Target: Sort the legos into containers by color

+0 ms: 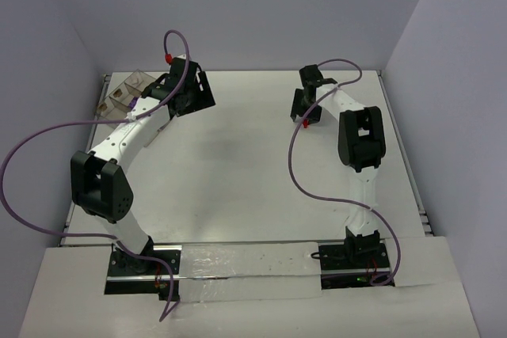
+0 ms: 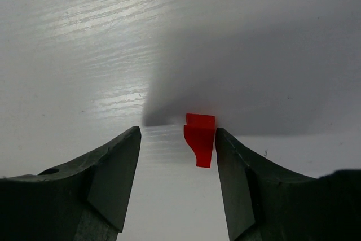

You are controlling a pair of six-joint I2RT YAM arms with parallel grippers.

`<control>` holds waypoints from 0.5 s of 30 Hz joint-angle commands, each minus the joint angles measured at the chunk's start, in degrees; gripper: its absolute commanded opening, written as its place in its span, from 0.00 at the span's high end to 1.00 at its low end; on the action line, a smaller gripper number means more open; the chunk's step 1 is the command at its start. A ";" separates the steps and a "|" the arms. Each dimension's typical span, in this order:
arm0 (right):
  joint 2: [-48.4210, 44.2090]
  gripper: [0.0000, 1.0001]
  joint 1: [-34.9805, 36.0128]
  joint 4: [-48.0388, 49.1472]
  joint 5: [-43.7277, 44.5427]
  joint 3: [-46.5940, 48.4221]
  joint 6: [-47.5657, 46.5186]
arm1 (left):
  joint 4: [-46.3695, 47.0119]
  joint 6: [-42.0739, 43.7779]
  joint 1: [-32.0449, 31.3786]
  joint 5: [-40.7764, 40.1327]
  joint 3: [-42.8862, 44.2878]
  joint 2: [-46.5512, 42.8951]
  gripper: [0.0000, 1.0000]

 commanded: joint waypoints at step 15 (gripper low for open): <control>-6.64 0.92 3.09 0.31 1.89 -2.79 -0.13 | 0.31 -0.24 -0.49 0.50 2.20 -1.45 0.20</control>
